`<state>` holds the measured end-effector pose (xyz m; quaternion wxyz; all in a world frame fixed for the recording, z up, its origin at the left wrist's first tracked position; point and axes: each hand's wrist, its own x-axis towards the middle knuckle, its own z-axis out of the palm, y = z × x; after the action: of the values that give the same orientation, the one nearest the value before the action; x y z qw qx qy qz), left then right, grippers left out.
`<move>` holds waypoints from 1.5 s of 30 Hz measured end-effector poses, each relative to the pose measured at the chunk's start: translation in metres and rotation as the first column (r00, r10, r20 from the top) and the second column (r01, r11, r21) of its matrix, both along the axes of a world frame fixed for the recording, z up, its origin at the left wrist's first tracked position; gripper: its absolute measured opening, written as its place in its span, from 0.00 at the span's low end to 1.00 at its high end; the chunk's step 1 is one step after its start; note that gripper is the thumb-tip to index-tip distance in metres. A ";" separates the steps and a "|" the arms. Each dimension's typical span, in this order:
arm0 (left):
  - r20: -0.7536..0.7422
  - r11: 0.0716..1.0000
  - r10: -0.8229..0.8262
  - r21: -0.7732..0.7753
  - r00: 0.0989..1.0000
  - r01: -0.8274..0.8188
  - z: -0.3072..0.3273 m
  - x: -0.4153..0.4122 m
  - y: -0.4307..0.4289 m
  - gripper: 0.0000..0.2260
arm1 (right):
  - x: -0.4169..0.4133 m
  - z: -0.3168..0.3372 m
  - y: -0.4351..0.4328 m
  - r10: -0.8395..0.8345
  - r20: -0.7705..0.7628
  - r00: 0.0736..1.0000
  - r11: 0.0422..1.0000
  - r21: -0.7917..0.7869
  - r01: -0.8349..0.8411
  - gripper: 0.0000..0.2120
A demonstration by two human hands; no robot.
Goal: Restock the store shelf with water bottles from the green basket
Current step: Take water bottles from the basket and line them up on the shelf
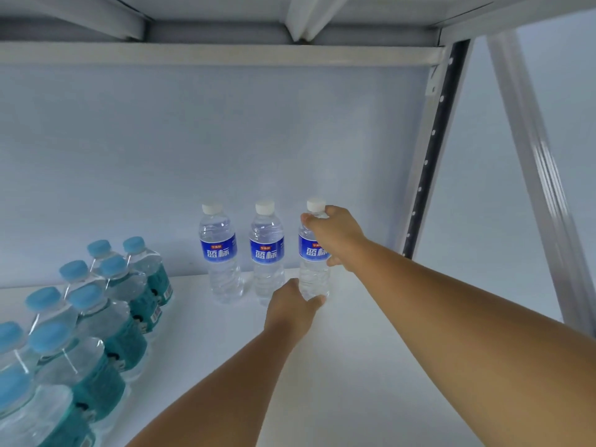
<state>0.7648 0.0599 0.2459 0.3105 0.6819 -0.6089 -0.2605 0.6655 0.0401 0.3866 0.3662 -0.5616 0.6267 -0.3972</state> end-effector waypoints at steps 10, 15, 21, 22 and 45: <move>-0.006 0.989 0.133 -0.066 0.991 -0.133 -0.009 0.036 0.013 0.06 | 0.010 0.002 0.001 -0.018 0.049 0.999 0.999 0.037 0.016 0.22; -0.017 0.988 0.128 -0.080 0.992 -0.129 -0.013 0.037 0.008 0.07 | 0.011 -0.002 -0.004 -0.024 0.062 0.998 1.000 0.018 0.023 0.20; -0.025 0.990 0.115 -0.083 0.993 -0.117 -0.015 0.042 0.004 0.07 | 0.013 -0.006 -0.010 -0.017 0.055 0.998 1.000 -0.007 0.017 0.19; -0.029 0.990 0.110 -0.083 0.993 -0.112 -0.015 0.042 0.004 0.07 | 0.013 -0.007 -0.011 -0.006 0.045 0.999 1.000 -0.018 0.007 0.17; 0.063 0.992 -0.103 0.084 0.993 0.098 0.025 0.087 0.145 0.06 | -0.006 -0.058 0.073 0.028 -0.063 0.998 1.000 0.010 -0.028 0.08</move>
<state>0.8521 0.2053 0.2705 0.2485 0.6708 -0.6415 -0.2772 0.6595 0.1134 0.3290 0.3543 -0.5809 0.6320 -0.3710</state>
